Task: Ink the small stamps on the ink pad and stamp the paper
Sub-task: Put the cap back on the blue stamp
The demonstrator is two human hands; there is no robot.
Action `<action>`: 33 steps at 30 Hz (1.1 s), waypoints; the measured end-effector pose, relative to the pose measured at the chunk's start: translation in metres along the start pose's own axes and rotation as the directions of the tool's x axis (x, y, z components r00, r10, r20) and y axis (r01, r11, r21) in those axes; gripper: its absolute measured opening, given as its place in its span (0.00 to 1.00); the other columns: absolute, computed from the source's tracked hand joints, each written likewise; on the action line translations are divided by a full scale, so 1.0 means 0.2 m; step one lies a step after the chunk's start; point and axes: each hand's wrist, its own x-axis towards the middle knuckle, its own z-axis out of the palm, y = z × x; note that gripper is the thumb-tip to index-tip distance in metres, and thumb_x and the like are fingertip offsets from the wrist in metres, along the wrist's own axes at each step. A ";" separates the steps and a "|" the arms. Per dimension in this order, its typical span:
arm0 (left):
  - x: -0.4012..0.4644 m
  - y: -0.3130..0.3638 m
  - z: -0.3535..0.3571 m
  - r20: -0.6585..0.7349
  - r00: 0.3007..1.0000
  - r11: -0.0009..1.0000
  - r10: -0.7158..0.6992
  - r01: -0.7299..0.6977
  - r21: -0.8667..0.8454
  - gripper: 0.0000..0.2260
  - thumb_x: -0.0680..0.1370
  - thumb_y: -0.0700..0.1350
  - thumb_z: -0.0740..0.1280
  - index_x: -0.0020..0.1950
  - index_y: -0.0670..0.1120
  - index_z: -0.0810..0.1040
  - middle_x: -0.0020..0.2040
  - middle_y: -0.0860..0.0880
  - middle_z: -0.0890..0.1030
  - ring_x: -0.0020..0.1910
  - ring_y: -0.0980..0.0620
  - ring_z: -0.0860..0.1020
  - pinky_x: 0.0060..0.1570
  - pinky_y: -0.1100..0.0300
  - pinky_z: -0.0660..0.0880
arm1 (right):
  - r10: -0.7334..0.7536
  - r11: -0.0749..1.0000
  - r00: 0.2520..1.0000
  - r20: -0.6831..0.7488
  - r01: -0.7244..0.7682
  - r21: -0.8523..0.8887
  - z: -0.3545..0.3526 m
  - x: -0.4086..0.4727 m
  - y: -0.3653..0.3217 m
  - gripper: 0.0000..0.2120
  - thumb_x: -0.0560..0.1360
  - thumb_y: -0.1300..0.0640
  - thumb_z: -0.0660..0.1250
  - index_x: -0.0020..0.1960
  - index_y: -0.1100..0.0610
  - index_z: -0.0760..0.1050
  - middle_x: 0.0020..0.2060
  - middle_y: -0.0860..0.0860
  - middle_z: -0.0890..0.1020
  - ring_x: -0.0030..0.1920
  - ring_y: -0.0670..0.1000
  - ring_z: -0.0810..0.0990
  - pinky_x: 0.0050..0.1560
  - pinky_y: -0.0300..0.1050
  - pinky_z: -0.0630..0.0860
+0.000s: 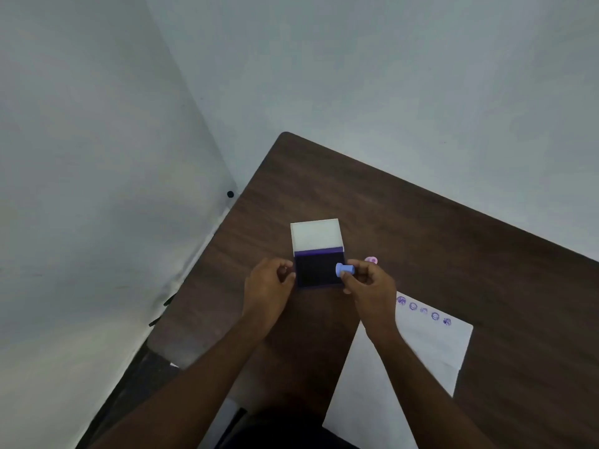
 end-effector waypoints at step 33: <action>0.08 -0.02 -0.11 0.279 0.960 0.728 -0.032 0.214 -0.651 0.11 0.74 0.41 0.72 0.54 0.54 0.82 0.47 0.53 0.85 0.48 0.60 0.82 0.41 0.70 0.77 | 0.032 0.998 0.998 0.055 -0.029 -0.057 0.13 0.01 -0.07 0.15 0.72 0.56 0.72 0.59 0.54 0.79 0.50 0.51 0.85 0.49 0.48 0.83 0.50 0.53 0.82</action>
